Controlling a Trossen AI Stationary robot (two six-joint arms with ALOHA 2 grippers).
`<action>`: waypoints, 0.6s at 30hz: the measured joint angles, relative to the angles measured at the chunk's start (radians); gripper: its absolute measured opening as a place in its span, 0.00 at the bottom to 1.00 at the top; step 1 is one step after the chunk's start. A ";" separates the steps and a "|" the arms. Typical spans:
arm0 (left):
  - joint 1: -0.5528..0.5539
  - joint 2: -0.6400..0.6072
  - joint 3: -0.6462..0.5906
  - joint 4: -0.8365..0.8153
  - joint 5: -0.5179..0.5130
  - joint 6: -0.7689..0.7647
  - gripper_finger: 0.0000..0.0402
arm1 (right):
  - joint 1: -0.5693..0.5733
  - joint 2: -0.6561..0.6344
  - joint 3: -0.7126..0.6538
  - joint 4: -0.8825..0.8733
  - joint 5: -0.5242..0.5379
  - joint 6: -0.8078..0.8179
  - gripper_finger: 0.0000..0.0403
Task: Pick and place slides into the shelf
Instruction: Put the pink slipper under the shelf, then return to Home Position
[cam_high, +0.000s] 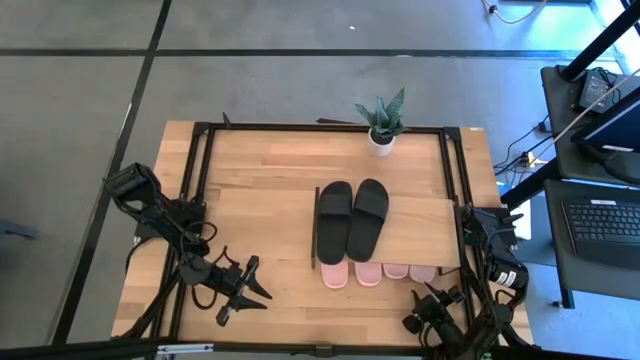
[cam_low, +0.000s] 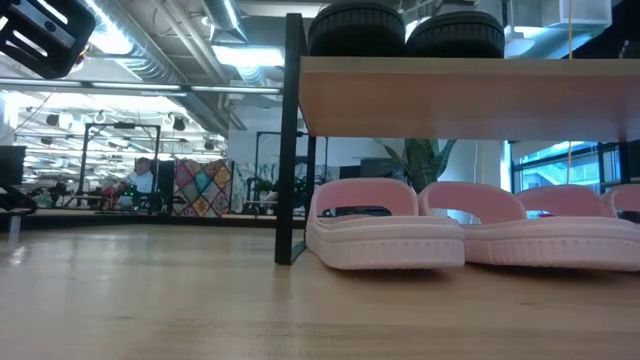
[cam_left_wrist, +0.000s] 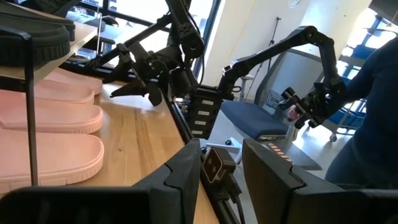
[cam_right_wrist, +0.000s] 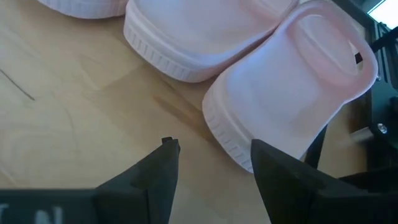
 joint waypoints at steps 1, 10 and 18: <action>0.000 0.000 0.000 0.000 0.000 0.000 0.28 | 0.000 0.000 0.000 0.003 0.000 0.003 0.50; 0.000 0.000 0.000 -0.016 0.000 0.000 0.28 | 0.010 -0.005 0.166 -0.002 0.056 -0.032 0.50; 0.000 0.000 0.000 0.000 0.000 -0.036 0.28 | 0.045 -0.147 0.410 0.001 0.240 -0.322 0.50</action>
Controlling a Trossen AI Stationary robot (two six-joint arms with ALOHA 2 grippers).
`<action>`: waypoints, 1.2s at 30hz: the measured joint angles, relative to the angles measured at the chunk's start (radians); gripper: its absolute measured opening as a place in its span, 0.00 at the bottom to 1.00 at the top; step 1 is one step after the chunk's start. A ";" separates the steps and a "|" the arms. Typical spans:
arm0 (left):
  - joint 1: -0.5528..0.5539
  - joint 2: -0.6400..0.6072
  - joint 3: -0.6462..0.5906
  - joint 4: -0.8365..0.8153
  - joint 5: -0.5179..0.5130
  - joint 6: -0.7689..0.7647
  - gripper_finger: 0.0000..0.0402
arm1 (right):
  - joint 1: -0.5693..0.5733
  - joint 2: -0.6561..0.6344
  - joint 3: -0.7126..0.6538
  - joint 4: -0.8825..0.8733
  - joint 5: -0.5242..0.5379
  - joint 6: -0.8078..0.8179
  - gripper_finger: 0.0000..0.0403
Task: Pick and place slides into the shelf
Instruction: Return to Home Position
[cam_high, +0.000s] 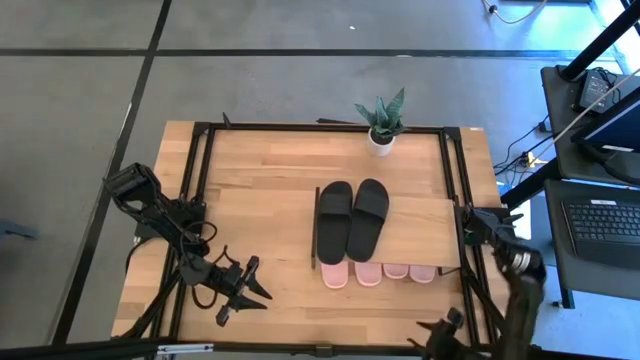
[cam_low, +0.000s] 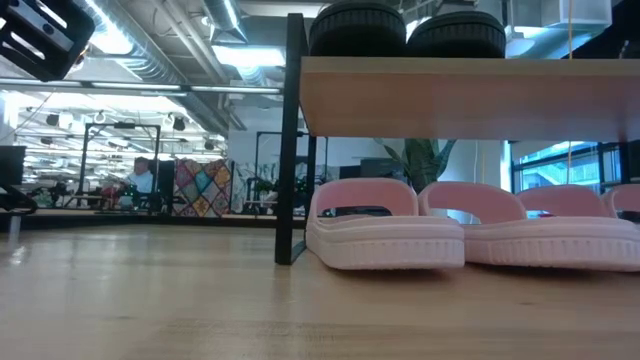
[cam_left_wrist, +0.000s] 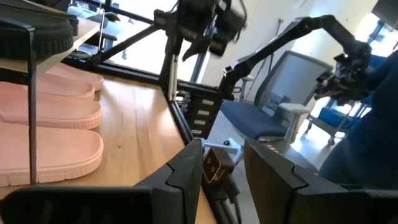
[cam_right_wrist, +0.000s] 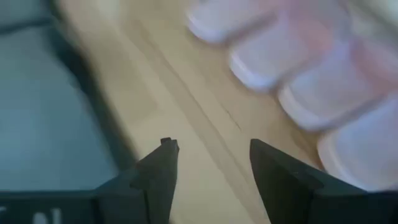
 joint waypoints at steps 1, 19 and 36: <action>0.000 0.000 0.000 0.008 0.000 -0.004 0.28 | 0.000 -0.034 0.013 -0.001 0.024 -0.039 0.50; 0.015 0.000 0.173 0.038 0.000 0.028 0.28 | -0.078 -0.426 0.029 -0.002 0.365 -0.759 0.50; 0.284 0.000 0.305 0.040 0.000 0.115 0.28 | -0.360 -0.522 0.029 0.017 0.326 -1.148 0.50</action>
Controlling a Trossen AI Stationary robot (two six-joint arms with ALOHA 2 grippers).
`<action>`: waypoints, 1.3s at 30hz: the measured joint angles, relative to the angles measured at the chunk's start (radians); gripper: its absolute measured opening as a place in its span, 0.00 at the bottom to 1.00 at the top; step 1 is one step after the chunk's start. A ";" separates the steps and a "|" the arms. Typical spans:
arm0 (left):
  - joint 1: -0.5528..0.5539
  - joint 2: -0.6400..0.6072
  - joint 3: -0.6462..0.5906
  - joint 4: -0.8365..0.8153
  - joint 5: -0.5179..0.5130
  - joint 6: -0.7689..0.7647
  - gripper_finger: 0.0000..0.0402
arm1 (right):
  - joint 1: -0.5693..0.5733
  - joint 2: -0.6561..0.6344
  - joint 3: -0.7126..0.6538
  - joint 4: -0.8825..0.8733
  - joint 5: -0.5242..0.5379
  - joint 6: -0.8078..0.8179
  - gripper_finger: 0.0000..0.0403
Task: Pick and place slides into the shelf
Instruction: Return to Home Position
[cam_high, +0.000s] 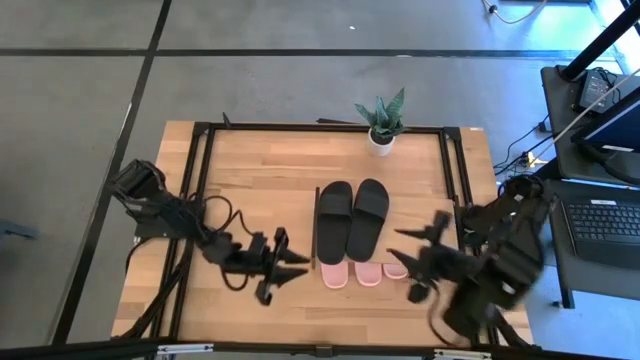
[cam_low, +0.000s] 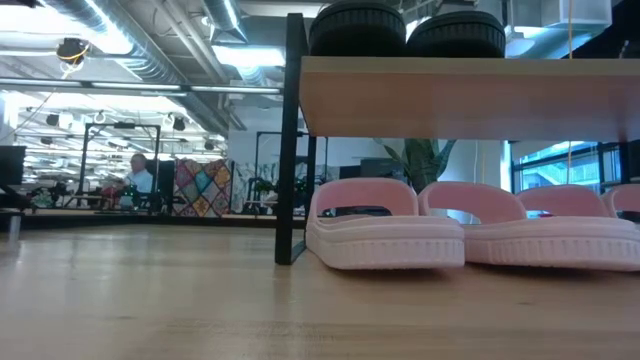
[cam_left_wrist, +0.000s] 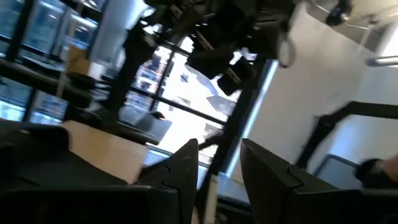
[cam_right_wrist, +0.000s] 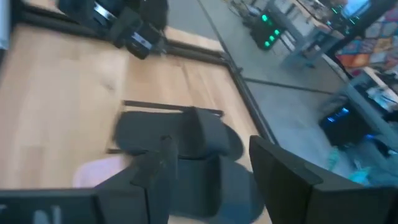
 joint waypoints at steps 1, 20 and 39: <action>0.019 0.000 0.001 0.000 0.000 0.000 0.28 | -0.033 0.000 0.000 0.017 -0.016 -0.040 0.50; 0.376 -0.179 0.001 -0.093 0.612 0.177 0.28 | -0.703 -0.004 -0.009 0.734 -0.550 -0.805 0.50; 0.522 -0.704 -0.001 -1.014 0.633 0.212 0.28 | -0.833 -0.544 -0.751 1.257 -0.799 -0.800 0.50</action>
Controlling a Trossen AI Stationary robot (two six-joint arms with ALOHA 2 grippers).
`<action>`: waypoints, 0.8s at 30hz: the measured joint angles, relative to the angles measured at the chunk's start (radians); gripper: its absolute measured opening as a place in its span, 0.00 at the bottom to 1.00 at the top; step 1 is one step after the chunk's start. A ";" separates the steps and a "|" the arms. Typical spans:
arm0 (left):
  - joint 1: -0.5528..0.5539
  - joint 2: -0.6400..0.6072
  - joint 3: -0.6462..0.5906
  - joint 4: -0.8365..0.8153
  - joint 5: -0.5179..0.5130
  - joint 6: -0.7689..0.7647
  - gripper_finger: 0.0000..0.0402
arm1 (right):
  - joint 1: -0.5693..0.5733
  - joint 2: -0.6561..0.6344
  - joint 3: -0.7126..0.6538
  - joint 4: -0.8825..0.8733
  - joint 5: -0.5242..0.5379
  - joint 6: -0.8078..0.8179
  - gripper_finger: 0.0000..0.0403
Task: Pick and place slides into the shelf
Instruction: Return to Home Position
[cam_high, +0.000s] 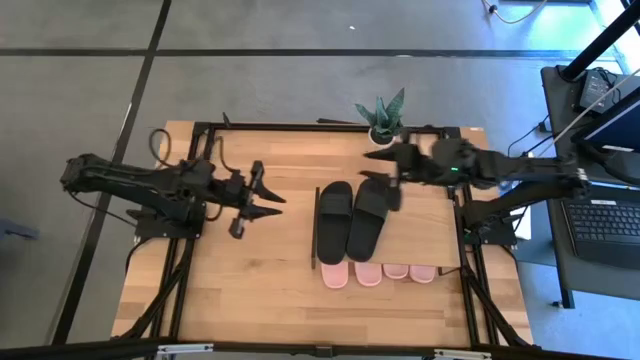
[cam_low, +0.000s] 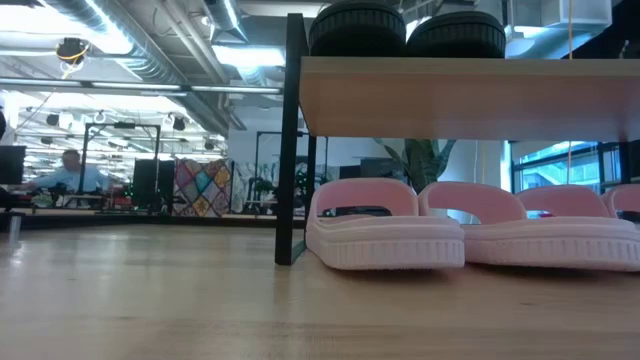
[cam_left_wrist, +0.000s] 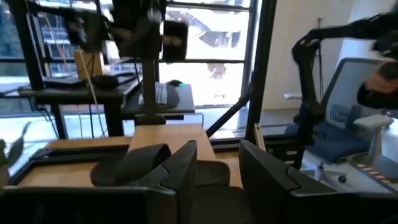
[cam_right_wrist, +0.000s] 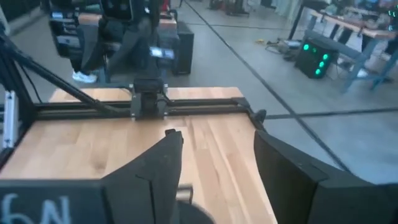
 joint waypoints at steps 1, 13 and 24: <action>0.000 -0.031 0.000 -0.028 -0.001 0.002 0.28 | 0.000 -0.046 -0.036 -0.005 0.000 0.016 0.50; 0.000 -0.391 0.000 -0.380 -0.213 0.026 0.28 | 0.001 -0.558 -0.313 -0.173 0.012 0.111 0.50; 0.000 -0.656 -0.046 -0.495 -0.214 0.051 0.28 | 0.001 -0.955 -0.459 -0.226 0.016 0.087 0.50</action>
